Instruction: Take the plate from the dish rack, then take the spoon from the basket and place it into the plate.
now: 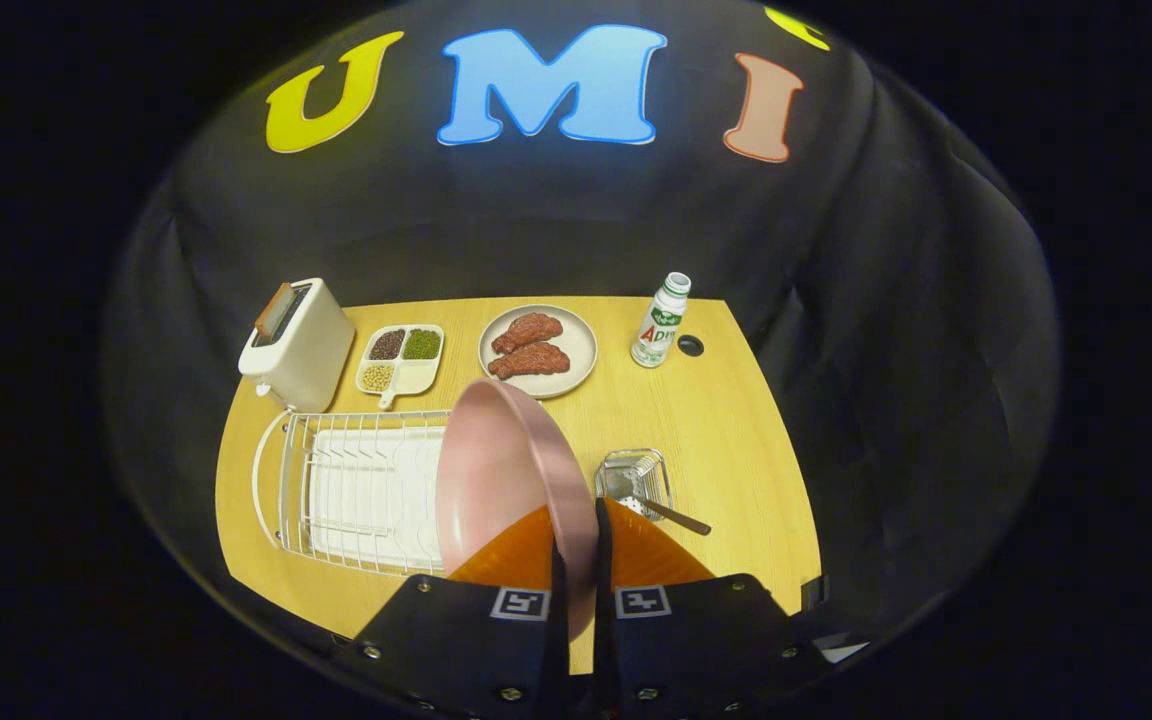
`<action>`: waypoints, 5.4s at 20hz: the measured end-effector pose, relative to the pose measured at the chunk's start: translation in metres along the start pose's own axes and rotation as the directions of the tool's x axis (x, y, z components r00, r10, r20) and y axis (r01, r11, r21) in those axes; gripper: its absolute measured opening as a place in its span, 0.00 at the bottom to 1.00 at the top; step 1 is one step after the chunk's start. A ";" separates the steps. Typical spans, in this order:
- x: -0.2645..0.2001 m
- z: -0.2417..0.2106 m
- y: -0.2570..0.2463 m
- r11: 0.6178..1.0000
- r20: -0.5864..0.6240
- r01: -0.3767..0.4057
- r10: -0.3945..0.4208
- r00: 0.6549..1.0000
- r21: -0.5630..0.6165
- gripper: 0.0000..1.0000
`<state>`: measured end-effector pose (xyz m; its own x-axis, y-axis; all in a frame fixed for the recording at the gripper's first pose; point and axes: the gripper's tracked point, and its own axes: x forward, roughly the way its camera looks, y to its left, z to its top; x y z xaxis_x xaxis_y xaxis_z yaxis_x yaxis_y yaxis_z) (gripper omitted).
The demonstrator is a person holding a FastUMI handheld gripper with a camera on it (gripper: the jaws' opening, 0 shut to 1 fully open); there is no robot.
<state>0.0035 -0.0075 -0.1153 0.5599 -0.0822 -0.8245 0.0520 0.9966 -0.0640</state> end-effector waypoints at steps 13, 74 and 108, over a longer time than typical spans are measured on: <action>0.044 -0.192 -0.014 0.953 -0.157 -0.289 0.300 0.941 0.092 0.09; 0.168 -0.062 -0.096 0.962 0.701 -0.271 0.210 0.682 -0.025 0.26; -0.001 -0.053 -0.042 0.953 0.600 -0.262 0.299 0.742 -0.151 0.03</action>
<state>-0.0429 -0.0486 -0.1420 0.9271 0.2327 -0.2938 -0.2221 0.9725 0.0696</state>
